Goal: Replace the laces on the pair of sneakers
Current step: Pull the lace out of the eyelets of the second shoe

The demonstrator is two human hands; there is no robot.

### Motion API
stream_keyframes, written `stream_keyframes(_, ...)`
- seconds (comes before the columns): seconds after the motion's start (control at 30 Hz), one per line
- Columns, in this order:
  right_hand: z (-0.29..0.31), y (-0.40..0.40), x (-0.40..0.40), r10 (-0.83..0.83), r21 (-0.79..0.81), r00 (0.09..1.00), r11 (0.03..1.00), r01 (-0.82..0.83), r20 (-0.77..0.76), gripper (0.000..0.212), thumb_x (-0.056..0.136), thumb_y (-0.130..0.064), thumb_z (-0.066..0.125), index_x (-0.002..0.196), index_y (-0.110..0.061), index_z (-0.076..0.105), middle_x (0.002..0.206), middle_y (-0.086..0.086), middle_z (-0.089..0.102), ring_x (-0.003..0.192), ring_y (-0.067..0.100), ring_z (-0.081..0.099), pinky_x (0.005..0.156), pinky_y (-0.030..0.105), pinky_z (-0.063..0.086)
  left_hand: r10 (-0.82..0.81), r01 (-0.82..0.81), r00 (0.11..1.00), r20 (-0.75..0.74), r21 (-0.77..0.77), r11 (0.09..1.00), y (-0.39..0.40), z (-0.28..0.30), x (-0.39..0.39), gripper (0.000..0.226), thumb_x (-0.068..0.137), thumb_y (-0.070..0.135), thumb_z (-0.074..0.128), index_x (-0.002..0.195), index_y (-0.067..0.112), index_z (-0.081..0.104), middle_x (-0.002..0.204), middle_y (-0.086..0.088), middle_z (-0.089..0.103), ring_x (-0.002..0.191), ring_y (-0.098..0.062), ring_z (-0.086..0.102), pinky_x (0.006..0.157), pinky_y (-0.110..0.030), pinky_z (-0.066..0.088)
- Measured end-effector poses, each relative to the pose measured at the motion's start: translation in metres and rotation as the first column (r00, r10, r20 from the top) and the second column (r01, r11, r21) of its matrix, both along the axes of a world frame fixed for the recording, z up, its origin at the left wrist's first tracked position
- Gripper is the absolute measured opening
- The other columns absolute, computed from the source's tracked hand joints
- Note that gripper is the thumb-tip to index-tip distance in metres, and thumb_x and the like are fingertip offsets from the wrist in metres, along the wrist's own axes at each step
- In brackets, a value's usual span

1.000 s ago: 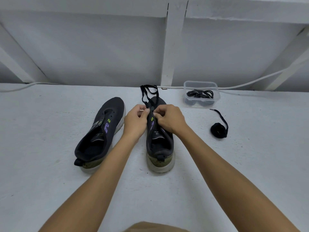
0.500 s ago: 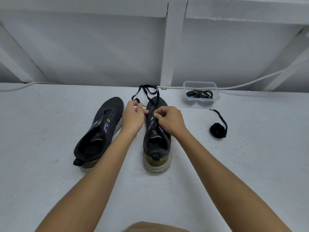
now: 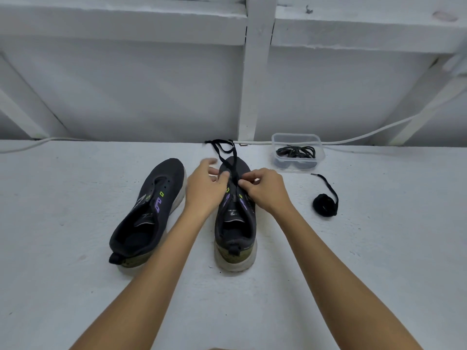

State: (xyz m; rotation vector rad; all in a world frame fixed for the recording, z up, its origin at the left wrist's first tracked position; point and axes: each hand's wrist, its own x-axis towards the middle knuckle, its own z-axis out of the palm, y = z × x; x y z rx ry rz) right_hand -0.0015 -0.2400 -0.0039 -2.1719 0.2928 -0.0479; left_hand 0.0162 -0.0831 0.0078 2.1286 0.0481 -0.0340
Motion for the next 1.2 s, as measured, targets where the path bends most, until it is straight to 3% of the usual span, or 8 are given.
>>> stream_keyframes(0.2, 0.0, -0.012, 0.002, 0.162, -0.153, 0.987, 0.975, -0.163, -0.017, 0.013, 0.089, -0.027, 0.076, 0.098, -0.018, 0.08, 0.089, -0.013, 0.065, 0.087, 0.009, 0.064, 0.082, 0.024, 0.05, -0.129, 0.129, 0.992, -0.013, 0.054, 0.99, 0.0, -0.006, -0.011, 0.029, 0.093, 0.031, 0.066, 0.121, 0.023, 0.062, 0.122, 0.004, 0.064, 0.115, -0.014, 0.059, 0.099, -0.032, 0.047)
stream_keyframes(0.37, 0.0, -0.016, 0.004, 0.22, -0.237, 0.976, 0.948, -0.215, -0.005, 0.005, 0.099, -0.025, 0.059, 0.094, -0.025, 0.061, 0.091, -0.009, 0.069, 0.086, 0.016, 0.066, 0.077, 0.033, 0.049, -0.166, 0.178, 0.97, -0.179, 0.056, 0.982, -0.005, 0.008, -0.014, 0.061, 0.088, 0.043, 0.07, 0.141, 0.024, 0.048, 0.138, 0.004, 0.058, 0.124, -0.017, 0.055, 0.095, -0.027, 0.043)
stream_keyframes(0.47, 0.012, -0.025, 0.007, 0.103, 0.215, 0.994, 0.972, -0.092, -0.039, 0.009, 0.107, -0.023, 0.045, 0.101, -0.02, 0.05, 0.093, 0.003, 0.071, 0.082, 0.023, 0.074, 0.073, 0.042, 0.06, -0.207, 0.232, 0.945, -0.255, 0.073, 0.97, -0.01, 0.011, -0.017, 0.077, 0.085, 0.042, 0.073, 0.15, 0.022, 0.036, 0.138, 0.003, 0.054, 0.114, -0.016, 0.053, 0.086, -0.027, 0.041)
stream_keyframes(0.57, 0.02, -0.031, 0.006, -0.055, 0.522, 0.996, 0.849, 0.085, -0.073, 0.012, 0.11, -0.023, 0.037, 0.107, -0.015, 0.047, 0.099, 0.011, 0.066, 0.082, 0.026, 0.077, 0.066, 0.039, 0.063, -0.2, 0.236, 0.947, -0.251, 0.12, 0.964, -0.015, 0.008, -0.02, 0.07, 0.088, 0.029, 0.067, 0.149, 0.018, 0.035, 0.131, 0.0, 0.059, 0.113, -0.017, 0.054, 0.088, -0.03, 0.043)
stream_keyframes(0.7, 0.013, -0.024, 0.001, -0.04, 0.451, 0.993, 0.888, 0.085, -0.11, 0.023, 0.106, -0.029, 0.049, 0.107, -0.008, 0.061, 0.102, 0.008, 0.071, 0.088, 0.02, 0.075, 0.073, 0.04, 0.064, -0.182, 0.225, 0.958, -0.221, 0.19, 0.956, -0.022, 0.007, -0.025, 0.068, 0.091, 0.029, 0.062, 0.151, 0.015, 0.033, 0.146, -0.006, 0.044, 0.13, -0.028, 0.047, 0.107, -0.043, 0.043)
stream_keyframes(0.93, -0.004, -0.015, -0.004, 0.127, 0.271, 0.982, 0.959, -0.085, -0.143, 0.031, 0.078, -0.032, 0.087, 0.106, -0.022, 0.077, 0.093, -0.007, 0.077, 0.089, 0.006, 0.073, 0.085, 0.026, 0.059, -0.146, 0.194, 0.969, -0.198, 0.245, 0.95, -0.003, 0.005, -0.02, 0.058, 0.087, 0.026, 0.066, 0.141, 0.015, 0.047, 0.133, -0.009, 0.052, 0.118, -0.028, 0.054, 0.095, -0.037, 0.048)
stream_keyframes(1.1, 0.0, -0.001, 0.003, 0.158, -0.062, 0.987, 0.986, -0.157, 0.01, 0.005, 0.094, -0.018, 0.068, 0.093, -0.019, 0.073, 0.082, -0.008, 0.069, 0.079, 0.011, 0.065, 0.073, 0.022, 0.048, -0.232, 0.286, 0.949, -0.216, 0.267, 0.92, 0.0, 0.002, -0.022, 0.076, 0.094, 0.034, 0.058, 0.159, 0.026, 0.02, 0.156, -0.005, 0.032, 0.139, -0.027, 0.039, 0.112, -0.038, 0.037)
stream_keyframes(1.2, 0.007, -0.007, 0.008, -0.02, 0.181, 0.997, 0.983, 0.005, 0.079, 0.012, 0.102, -0.013, 0.054, 0.094, -0.017, 0.061, 0.082, 0.004, 0.068, 0.073, 0.015, 0.071, 0.062, 0.029, 0.057, -0.213, 0.277, 0.948, -0.237, 0.279, 0.92, 0.001, -0.004, -0.022, 0.074, 0.095, 0.042, 0.056, 0.159, 0.029, 0.021, 0.158, -0.004, 0.029, 0.14, -0.028, 0.038, 0.111, -0.039, 0.038)
